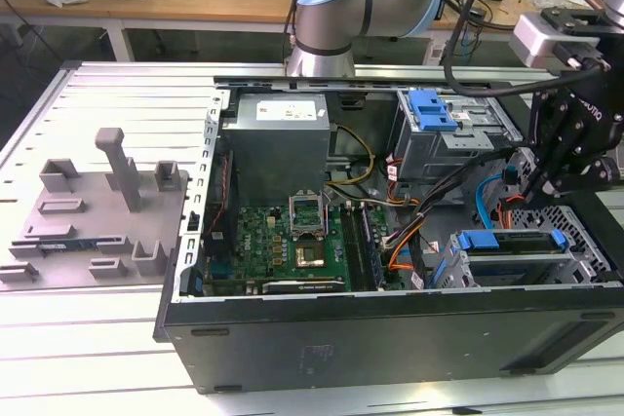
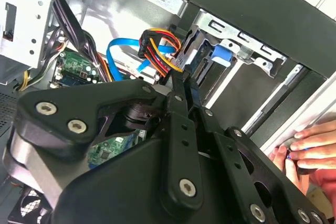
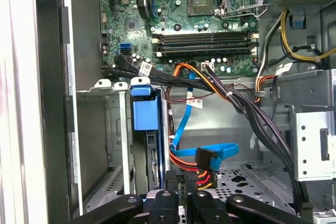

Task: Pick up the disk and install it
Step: 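Insert the first disk wire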

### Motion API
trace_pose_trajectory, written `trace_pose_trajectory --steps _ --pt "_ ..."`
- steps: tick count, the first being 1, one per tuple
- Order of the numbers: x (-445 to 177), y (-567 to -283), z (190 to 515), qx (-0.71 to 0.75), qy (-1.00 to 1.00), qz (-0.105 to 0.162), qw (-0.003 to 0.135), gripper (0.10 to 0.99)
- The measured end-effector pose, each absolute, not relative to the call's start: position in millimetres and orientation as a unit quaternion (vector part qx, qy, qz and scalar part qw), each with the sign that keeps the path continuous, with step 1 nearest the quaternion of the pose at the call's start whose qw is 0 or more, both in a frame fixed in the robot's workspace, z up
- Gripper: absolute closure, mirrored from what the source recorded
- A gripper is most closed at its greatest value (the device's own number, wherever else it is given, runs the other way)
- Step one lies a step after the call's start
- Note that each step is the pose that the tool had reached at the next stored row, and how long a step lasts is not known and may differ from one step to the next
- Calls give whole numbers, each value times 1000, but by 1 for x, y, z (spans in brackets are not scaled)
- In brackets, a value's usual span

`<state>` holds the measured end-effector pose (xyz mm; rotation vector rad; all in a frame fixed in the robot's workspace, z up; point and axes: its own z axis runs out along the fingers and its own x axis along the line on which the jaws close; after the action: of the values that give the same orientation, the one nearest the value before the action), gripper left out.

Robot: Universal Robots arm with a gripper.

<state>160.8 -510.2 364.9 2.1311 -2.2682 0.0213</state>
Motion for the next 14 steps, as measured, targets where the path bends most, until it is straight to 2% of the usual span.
trace_pose_trajectory --steps 14 --pt "164 -514 364 684 -729 1 20 922"
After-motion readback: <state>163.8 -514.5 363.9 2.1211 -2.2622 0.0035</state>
